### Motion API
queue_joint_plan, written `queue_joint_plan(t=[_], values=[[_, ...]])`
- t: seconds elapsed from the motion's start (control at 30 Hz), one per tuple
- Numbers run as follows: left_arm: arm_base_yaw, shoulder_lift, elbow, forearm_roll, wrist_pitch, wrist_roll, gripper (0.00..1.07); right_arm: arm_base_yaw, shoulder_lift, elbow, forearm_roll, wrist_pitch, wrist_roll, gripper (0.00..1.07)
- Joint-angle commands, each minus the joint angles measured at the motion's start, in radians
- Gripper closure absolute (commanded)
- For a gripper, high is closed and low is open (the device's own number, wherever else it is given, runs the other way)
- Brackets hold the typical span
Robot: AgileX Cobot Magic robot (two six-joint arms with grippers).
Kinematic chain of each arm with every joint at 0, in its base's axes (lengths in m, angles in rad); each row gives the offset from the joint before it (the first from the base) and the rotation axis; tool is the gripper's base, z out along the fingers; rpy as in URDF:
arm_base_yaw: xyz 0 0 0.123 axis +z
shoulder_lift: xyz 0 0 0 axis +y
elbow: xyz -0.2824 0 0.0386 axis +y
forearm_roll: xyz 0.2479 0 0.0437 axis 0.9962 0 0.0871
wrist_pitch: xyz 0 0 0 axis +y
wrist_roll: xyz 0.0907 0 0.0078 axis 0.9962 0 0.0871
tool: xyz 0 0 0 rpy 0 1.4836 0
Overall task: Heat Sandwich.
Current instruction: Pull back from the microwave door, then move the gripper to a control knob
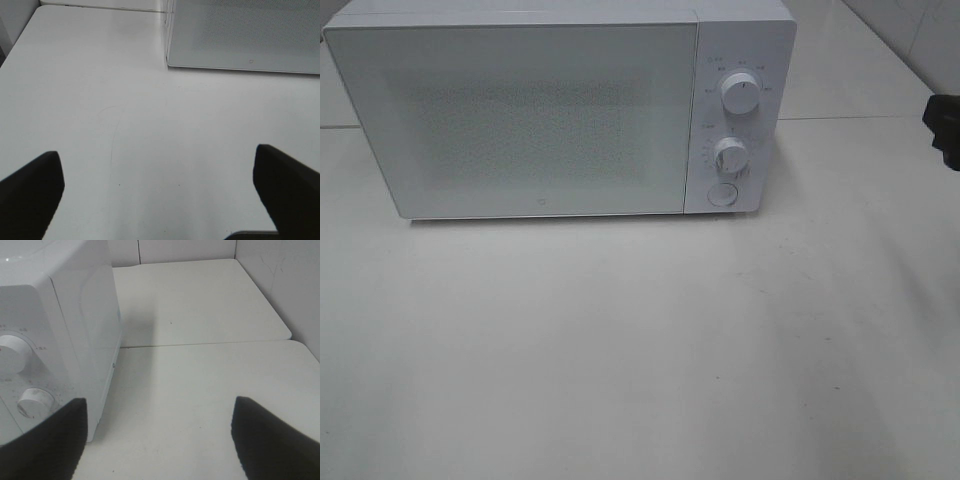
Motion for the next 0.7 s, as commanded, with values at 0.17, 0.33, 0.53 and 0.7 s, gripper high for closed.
queue_joint_plan(t=[0.17, 0.33, 0.53, 0.7], values=[[0.004, -0.025, 0.002, 0.000, -0.003, 0.000, 0.10, 0.062, 0.093, 0.066, 0.125, -0.222, -0.124, 0.31], [0.004, -0.025, 0.002, 0.000, -0.003, 0.000, 0.10, 0.178, 0.175, 0.071, 0.240, -0.290, -0.227, 0.31], [0.004, -0.025, 0.002, 0.000, -0.003, 0.000, 0.10, 0.360, 0.274, 0.071, 0.463, -0.434, -0.345, 0.31], [0.004, -0.025, 0.002, 0.000, -0.003, 0.000, 0.10, 0.490, 0.344, 0.070, 0.601, -0.535, -0.393, 0.31]])
